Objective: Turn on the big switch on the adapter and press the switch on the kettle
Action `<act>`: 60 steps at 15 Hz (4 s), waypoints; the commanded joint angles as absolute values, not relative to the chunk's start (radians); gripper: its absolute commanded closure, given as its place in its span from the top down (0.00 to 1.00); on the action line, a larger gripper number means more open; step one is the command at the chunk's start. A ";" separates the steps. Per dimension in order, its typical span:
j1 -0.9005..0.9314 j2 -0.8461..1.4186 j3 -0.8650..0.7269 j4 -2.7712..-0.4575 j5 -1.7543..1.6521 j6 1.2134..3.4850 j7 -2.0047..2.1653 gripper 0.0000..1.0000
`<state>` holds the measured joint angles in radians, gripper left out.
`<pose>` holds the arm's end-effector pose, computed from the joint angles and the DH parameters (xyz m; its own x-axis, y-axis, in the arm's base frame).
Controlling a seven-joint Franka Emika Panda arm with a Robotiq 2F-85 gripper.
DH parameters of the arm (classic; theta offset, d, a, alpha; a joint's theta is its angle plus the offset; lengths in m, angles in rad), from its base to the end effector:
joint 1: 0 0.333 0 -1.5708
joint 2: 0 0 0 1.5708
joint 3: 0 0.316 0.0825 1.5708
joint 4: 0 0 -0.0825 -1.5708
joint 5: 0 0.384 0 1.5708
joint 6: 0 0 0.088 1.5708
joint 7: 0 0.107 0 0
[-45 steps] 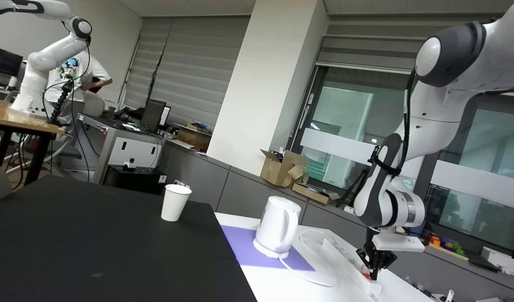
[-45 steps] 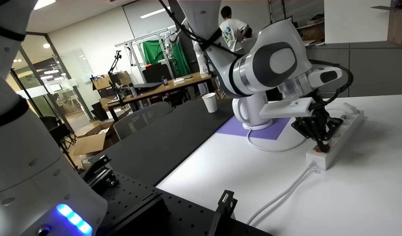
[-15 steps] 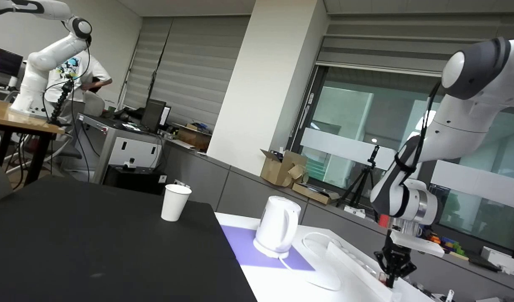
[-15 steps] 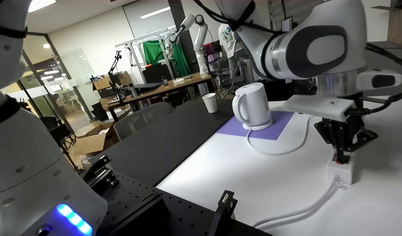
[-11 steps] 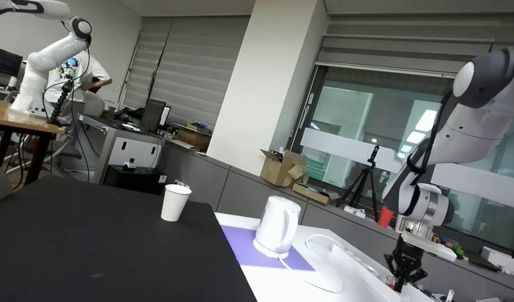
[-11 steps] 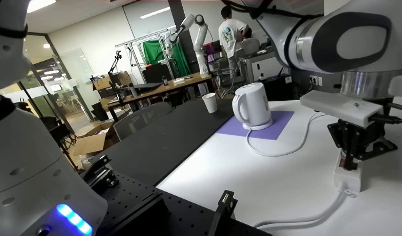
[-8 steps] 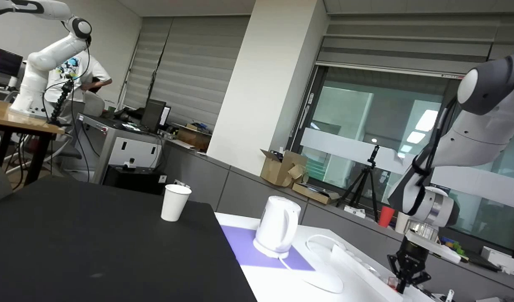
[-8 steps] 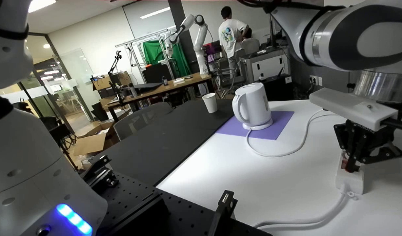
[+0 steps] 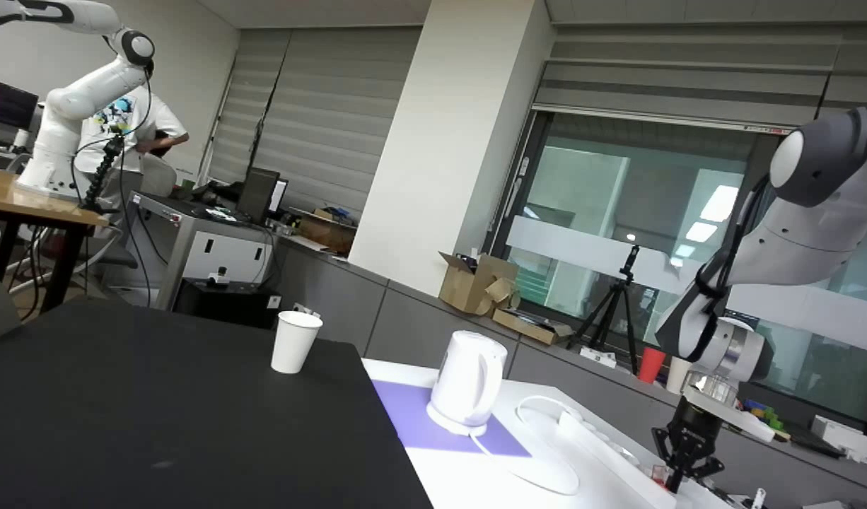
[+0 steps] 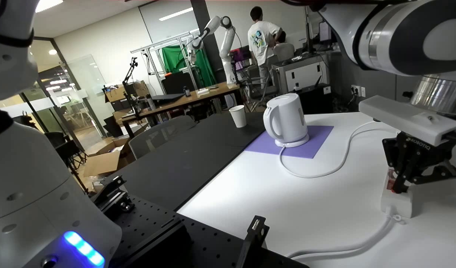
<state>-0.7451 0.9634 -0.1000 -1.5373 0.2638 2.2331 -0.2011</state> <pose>0.4487 -0.4847 0.0631 0.6862 -0.6866 -0.2403 -0.7235 -0.6785 -0.1273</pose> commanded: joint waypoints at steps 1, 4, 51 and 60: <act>-0.629 0.910 -0.143 -1.574 0.181 2.253 -0.142 0.00; -0.512 0.820 -0.176 -1.637 0.081 2.224 -0.140 0.00; -0.226 0.428 0.054 -2.131 0.190 2.647 -0.464 0.00; -0.267 0.452 0.102 -2.116 0.222 2.705 -0.497 0.00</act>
<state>-0.2398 0.4298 0.0745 -2.1421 0.2015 2.6893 -0.4824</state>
